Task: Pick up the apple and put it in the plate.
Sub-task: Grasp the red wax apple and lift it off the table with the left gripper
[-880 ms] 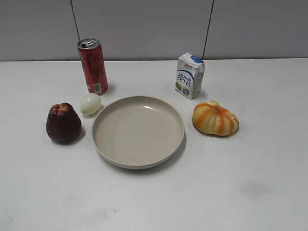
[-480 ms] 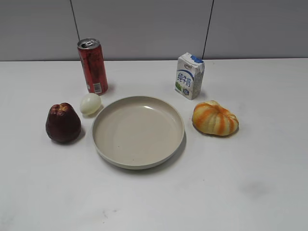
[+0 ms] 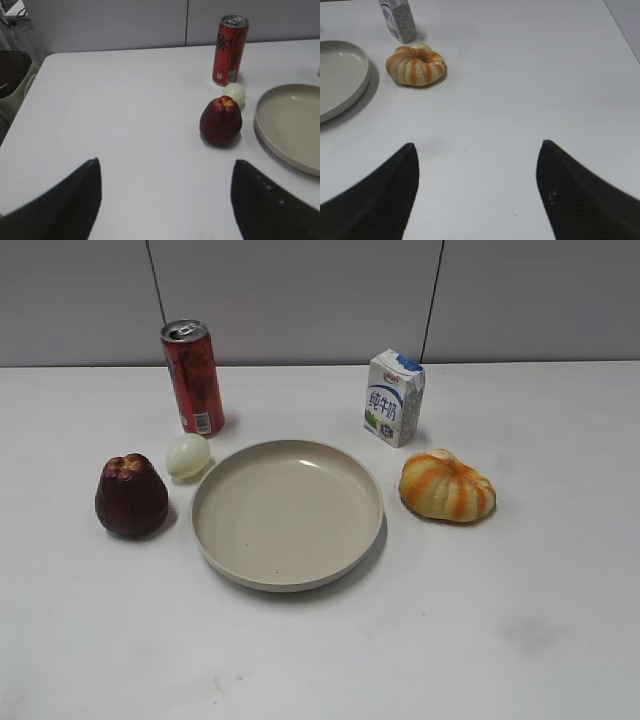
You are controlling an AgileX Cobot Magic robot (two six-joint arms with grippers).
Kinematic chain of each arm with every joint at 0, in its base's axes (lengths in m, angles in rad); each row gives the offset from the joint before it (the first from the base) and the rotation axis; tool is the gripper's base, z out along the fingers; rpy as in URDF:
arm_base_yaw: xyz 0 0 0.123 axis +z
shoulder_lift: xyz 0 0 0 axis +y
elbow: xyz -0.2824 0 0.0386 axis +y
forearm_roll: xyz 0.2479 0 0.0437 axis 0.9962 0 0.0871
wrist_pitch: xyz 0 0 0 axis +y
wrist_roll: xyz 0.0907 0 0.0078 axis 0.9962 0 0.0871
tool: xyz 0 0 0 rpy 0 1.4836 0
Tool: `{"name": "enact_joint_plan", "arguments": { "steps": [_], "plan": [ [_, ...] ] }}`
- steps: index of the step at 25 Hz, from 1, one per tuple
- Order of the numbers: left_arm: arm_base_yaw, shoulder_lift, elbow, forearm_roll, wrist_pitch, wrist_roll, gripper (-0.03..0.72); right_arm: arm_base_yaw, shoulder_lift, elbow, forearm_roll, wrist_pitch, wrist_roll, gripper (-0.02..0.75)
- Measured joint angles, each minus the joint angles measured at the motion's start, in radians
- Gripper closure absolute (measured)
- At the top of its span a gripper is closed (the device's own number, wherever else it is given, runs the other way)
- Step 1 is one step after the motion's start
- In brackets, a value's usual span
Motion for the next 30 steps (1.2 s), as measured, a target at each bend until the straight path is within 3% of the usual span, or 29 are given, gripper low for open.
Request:
{"name": "enact_joint_plan", "arguments": {
  "steps": [5, 8, 16, 23, 30],
  "plan": [
    [-0.041, 0.262, -0.009, -0.03, -0.193, 0.0, 0.077, 0.0, 0.0, 0.0, 0.0, 0.0, 0.0, 0.153],
    [-0.046, 0.469, -0.058, -0.075, -0.216, 0.006, 0.077, 0.0, 0.0, 0.0, 0.0, 0.0, 0.0, 0.153],
    [-0.063, 0.949, -0.374, -0.239, -0.122, 0.162, 0.064, 0.0, 0.0, 0.0, 0.0, 0.0, 0.0, 0.153],
    [-0.193, 1.264, -0.62, -0.211, -0.05, 0.182, -0.003, 0.0, 0.0, 0.0, 0.0, 0.0, 0.0, 0.153],
    [-0.255, 1.515, -0.709, -0.165, -0.029, 0.185, -0.004, 0.0, 0.0, 0.0, 0.0, 0.0, 0.0, 0.153]
  ]
}}
